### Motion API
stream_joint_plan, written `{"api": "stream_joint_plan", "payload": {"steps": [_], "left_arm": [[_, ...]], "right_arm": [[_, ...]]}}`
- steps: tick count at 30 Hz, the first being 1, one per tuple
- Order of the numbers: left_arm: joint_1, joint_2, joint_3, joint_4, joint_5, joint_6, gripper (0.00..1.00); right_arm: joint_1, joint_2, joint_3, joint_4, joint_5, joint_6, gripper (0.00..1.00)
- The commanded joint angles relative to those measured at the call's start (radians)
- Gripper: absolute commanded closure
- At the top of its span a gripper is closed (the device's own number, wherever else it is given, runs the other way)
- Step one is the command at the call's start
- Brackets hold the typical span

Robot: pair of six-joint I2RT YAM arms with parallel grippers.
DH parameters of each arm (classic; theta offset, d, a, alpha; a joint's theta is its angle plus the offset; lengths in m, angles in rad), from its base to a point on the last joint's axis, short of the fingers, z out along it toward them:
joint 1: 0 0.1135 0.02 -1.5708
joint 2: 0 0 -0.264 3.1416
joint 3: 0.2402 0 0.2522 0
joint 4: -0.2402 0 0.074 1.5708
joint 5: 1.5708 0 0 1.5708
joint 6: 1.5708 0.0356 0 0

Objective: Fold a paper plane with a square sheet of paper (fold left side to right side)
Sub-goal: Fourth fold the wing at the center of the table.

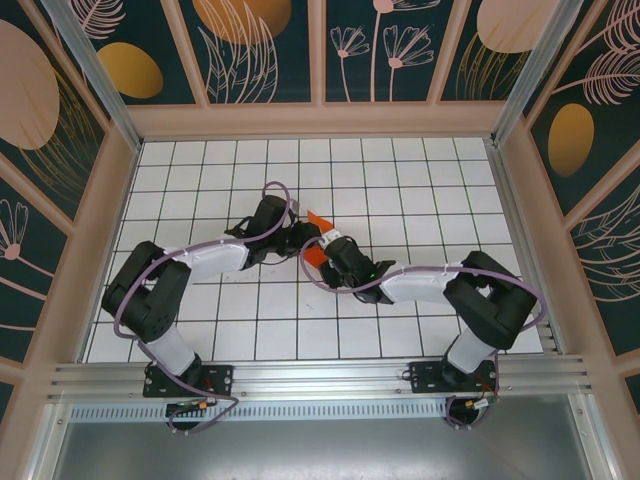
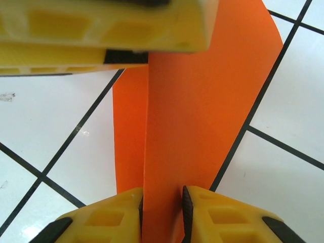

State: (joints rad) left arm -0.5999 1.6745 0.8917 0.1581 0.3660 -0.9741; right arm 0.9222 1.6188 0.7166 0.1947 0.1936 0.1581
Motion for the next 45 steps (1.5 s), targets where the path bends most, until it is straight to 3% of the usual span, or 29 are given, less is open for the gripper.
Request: {"api": "stream_joint_plan", "payload": {"steps": [1,12,23,45], "left_arm": [[0.014,-0.058,0.007,-0.042,-0.028,0.036,0.63],[0.119,-0.162,-0.061,-0.081,-0.039,0.063,0.48],[0.127,-0.074,-0.14,0.095,0.074,0.002,0.57],[0.052,0.029,-0.079,0.165,0.128,-0.018,0.54]], "right_arm": [[-0.006,0.018,-0.021,0.033,-0.01,0.004,0.74],[-0.006,0.031,-0.039,0.046,-0.019,0.015,0.75],[-0.031,0.02,-0.084,0.109,-0.097,0.065,0.78],[-0.062,0.028,-0.105,0.123,-0.14,0.081,0.81]]}}
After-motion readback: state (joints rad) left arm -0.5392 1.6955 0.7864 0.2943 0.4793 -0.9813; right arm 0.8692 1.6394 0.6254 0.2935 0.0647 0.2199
